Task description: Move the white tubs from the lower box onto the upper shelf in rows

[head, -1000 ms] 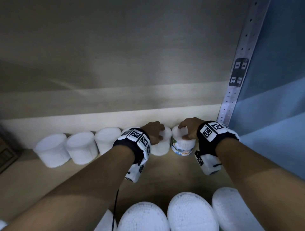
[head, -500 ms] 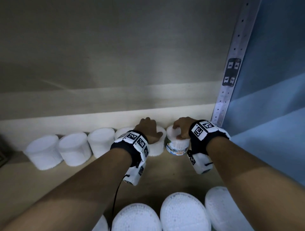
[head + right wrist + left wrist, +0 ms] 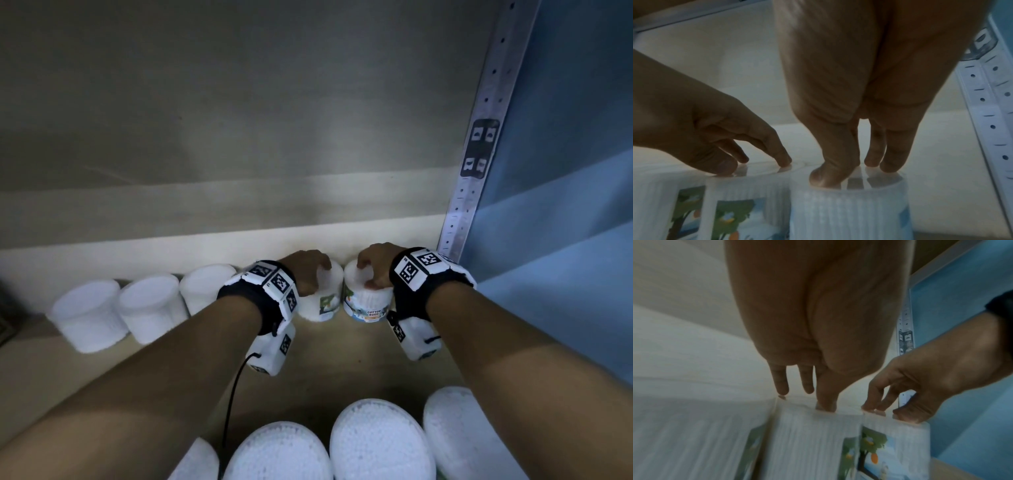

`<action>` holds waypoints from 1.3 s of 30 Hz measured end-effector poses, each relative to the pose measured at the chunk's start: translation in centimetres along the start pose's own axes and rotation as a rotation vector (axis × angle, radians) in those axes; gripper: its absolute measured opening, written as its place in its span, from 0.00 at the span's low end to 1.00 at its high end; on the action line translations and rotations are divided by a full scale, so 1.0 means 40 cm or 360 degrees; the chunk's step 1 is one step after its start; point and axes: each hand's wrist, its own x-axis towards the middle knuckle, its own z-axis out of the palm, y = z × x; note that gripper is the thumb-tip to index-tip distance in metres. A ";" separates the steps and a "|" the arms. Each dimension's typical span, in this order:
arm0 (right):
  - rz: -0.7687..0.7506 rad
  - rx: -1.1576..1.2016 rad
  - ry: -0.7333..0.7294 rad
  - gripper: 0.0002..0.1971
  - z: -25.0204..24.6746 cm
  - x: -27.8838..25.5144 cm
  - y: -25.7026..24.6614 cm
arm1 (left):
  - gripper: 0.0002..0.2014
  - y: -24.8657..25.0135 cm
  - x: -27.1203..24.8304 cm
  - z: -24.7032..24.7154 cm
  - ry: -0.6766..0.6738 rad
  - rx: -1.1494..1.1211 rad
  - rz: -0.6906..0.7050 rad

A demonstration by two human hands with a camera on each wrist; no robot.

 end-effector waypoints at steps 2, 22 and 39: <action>-0.0005 -0.0004 0.0008 0.27 0.000 0.001 0.002 | 0.28 -0.007 0.003 -0.008 0.0008 -0.0050 0.0033; -0.0042 -0.0008 0.0006 0.28 0.006 0.020 0.014 | 0.27 0.012 0.014 0.006 0.0158 0.0082 -0.0109; -0.0008 0.0034 0.0025 0.27 0.021 0.039 0.027 | 0.29 0.030 0.018 0.013 0.0199 0.0088 -0.0149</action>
